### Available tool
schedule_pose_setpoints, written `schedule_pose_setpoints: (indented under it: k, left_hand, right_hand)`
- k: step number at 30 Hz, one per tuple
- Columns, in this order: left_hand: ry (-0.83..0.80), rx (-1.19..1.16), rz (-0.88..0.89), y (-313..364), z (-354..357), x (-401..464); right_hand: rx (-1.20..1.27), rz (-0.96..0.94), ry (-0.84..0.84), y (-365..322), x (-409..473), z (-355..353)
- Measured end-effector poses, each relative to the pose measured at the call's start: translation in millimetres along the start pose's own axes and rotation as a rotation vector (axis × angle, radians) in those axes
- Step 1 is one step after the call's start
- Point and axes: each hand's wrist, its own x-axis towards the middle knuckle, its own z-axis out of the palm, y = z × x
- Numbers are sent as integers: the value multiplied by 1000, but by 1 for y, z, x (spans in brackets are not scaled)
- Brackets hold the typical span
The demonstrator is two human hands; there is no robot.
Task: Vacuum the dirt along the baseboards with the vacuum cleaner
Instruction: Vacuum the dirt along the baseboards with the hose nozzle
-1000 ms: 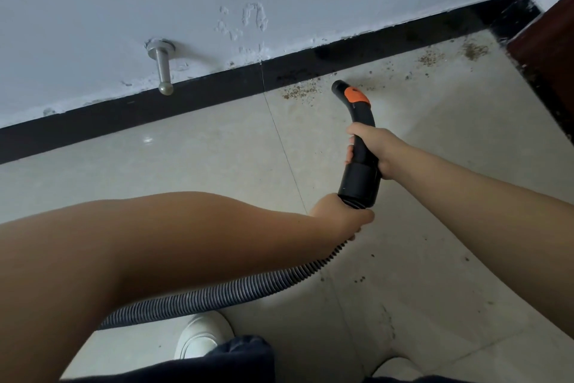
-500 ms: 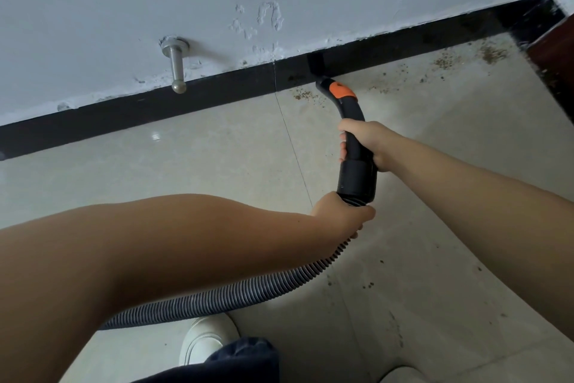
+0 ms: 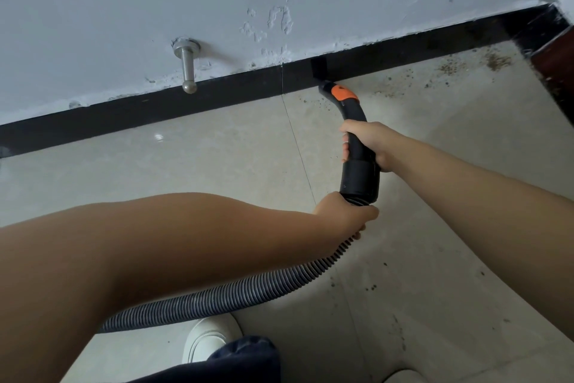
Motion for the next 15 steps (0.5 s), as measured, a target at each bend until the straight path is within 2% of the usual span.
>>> schedule_pose_setpoints:
  k: [4, 10, 15]
  left_hand:
    - [-61, 32, -7, 5, 6, -6]
    - [-98, 5, -92, -23, 28, -31]
    - [-31, -16, -89, -20, 20, -27]
  right_hand:
    - [127, 41, 53, 8, -7, -17]
    - [12, 71, -26, 38, -30, -10]
    - [-35, 51, -39, 28, -24, 0]
